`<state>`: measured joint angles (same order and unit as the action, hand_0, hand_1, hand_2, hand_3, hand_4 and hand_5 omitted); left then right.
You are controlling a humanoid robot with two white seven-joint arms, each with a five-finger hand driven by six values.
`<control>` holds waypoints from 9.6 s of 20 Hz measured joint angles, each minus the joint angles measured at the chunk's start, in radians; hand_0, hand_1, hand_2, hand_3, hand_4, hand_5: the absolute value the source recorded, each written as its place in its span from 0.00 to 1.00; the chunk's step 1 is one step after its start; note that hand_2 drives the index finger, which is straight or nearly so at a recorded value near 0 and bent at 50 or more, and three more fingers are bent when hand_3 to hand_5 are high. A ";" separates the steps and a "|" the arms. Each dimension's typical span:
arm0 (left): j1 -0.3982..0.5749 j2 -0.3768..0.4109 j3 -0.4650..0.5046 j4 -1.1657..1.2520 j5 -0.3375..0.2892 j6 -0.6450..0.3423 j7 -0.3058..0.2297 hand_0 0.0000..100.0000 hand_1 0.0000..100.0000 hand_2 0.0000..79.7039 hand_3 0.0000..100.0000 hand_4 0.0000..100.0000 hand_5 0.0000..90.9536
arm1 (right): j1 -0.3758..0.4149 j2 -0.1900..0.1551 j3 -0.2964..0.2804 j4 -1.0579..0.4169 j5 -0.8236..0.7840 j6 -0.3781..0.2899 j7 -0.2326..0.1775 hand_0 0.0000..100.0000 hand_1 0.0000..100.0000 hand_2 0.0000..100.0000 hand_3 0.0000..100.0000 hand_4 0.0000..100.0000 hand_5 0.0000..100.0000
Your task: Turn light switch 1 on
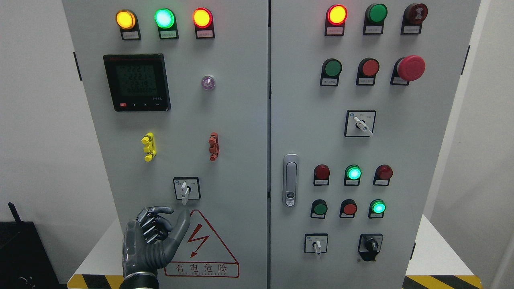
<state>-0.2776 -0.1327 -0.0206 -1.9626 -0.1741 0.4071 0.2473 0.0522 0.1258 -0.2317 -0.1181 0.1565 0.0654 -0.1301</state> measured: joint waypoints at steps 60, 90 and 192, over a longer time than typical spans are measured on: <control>-0.088 -0.015 -0.021 0.061 -0.040 0.065 0.017 0.18 0.65 0.70 0.89 0.92 0.95 | 0.000 0.000 0.000 0.000 0.000 0.000 0.000 0.31 0.00 0.00 0.00 0.00 0.00; -0.106 -0.017 -0.023 0.073 -0.047 0.071 0.017 0.19 0.62 0.73 0.90 0.93 0.95 | 0.000 0.000 0.000 0.000 0.000 0.000 0.000 0.31 0.00 0.00 0.00 0.00 0.00; -0.124 -0.019 -0.028 0.106 -0.054 0.069 0.022 0.25 0.44 0.77 0.92 0.94 0.95 | 0.000 0.000 0.000 0.000 0.000 0.000 0.000 0.31 0.00 0.00 0.00 0.00 0.00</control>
<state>-0.4017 -0.1515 -0.0488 -1.8568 -0.2282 0.4758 0.2694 0.0522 0.1258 -0.2316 -0.1181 0.1564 0.0653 -0.1300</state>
